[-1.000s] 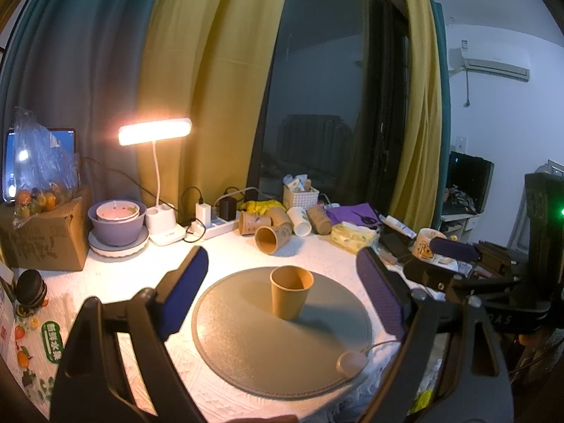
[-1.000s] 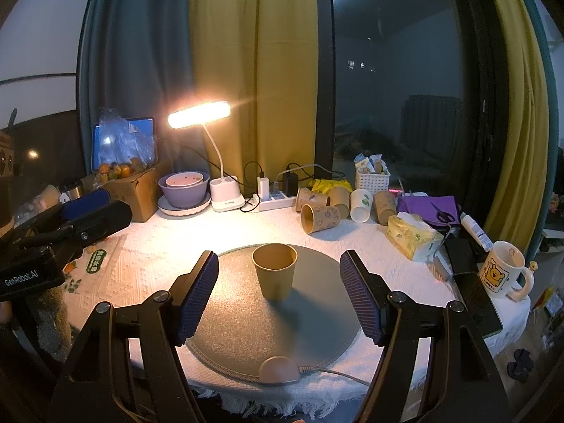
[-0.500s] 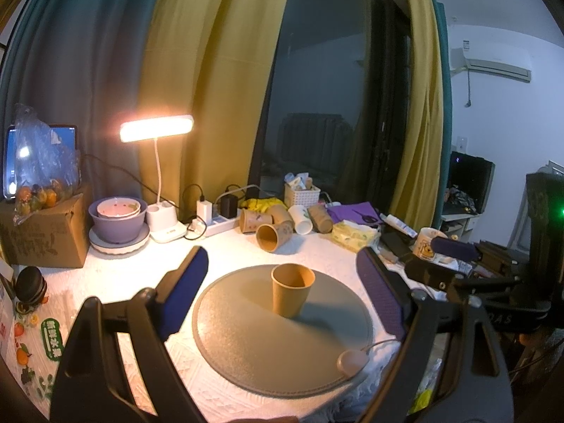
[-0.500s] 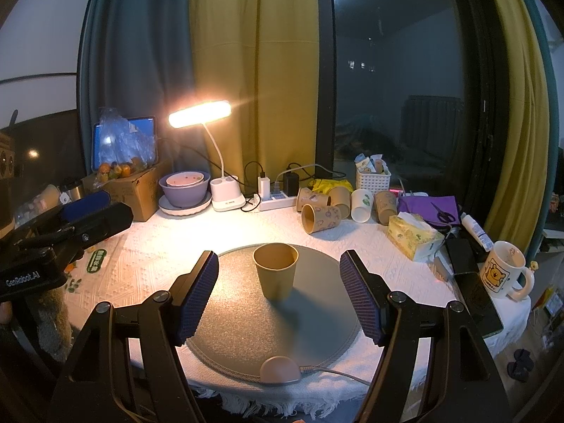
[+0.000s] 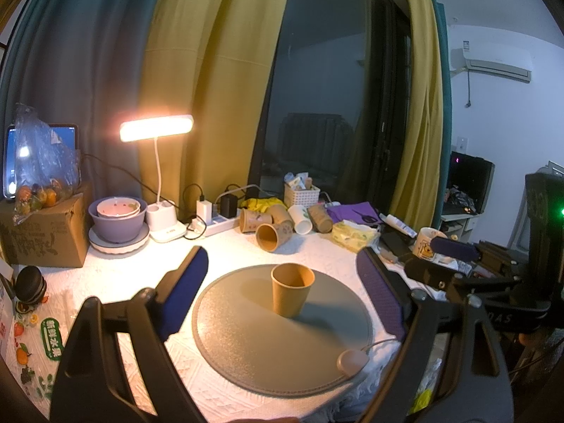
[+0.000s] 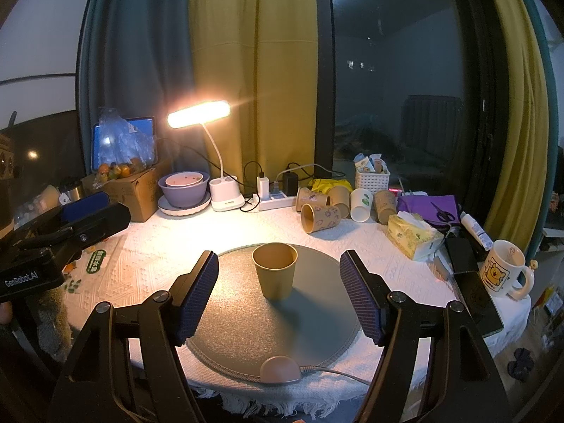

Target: Flip cup upright

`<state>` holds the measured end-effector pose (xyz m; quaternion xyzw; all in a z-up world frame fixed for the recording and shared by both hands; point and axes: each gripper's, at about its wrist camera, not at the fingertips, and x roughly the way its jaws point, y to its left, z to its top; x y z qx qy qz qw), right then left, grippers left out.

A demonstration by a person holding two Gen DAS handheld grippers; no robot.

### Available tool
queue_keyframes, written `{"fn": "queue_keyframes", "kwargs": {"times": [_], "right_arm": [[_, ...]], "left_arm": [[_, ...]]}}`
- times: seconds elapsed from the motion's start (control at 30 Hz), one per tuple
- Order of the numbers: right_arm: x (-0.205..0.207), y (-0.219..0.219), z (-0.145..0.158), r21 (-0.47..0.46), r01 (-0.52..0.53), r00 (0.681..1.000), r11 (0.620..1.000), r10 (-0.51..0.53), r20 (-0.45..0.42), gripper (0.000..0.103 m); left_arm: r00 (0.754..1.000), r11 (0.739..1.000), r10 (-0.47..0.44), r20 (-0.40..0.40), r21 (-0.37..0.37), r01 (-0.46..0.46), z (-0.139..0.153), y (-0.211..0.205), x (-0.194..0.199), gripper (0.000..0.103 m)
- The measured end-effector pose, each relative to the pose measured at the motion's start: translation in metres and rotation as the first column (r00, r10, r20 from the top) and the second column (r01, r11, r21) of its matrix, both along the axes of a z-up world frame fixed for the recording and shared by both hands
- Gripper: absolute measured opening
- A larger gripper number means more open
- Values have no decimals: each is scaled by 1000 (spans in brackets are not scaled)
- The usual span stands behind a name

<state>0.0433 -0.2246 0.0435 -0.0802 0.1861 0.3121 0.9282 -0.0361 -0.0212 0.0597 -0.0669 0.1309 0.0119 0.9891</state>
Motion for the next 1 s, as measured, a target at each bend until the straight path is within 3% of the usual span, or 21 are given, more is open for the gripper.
{"fn": "queue_keyframes", "kwargs": {"times": [1.0], "right_arm": [[0,2,-4,-6,0,1000,1000,0,-5,74]], "left_arm": [[999,999,-36,22,4,36,-4,-11,-10,87]]}}
